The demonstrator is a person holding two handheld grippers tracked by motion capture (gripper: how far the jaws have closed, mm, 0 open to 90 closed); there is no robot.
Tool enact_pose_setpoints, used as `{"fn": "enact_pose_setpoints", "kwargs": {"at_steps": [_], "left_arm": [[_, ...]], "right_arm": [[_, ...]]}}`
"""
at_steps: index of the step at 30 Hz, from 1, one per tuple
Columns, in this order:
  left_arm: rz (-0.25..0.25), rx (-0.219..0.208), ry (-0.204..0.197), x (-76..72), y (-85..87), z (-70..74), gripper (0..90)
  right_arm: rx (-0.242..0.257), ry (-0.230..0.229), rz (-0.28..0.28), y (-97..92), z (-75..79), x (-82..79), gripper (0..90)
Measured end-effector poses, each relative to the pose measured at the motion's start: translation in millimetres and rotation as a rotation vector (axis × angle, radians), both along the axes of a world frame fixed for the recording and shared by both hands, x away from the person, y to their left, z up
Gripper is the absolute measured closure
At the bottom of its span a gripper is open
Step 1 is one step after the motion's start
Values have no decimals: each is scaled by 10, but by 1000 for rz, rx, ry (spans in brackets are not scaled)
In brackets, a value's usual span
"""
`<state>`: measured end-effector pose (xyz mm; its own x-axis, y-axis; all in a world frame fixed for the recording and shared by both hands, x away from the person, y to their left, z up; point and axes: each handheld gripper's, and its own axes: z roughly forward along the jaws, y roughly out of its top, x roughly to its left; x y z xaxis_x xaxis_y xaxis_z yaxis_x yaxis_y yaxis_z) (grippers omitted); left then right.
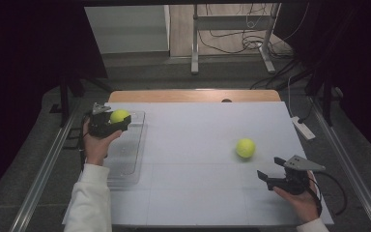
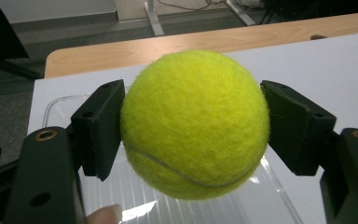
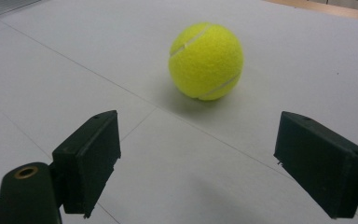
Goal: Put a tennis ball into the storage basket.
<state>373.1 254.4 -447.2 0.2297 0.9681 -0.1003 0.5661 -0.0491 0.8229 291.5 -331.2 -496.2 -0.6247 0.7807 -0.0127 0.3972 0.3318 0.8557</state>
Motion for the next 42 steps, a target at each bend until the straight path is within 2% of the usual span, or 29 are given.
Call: {"fn": "enact_pose_setpoints", "kwargs": {"at_steps": [12, 17, 24, 36, 42], "left_arm": [[15, 9, 20, 65, 41, -65, 265], [26, 35, 25, 86, 29, -81, 264], [28, 41, 36, 136, 43, -117, 264], [34, 65, 93, 241, 45, -224, 264], [33, 59, 97, 246, 47, -232, 263]], "right_arm": [[-2, 1, -1, 0, -4, 1, 147], [-3, -1, -1, 1, 0, -4, 147], [-3, 2, -1, 3, -5, -1, 147], [-3, 3, -1, 1, -9, 1, 147], [-3, 3, -1, 0, -8, 0, 147]]}}
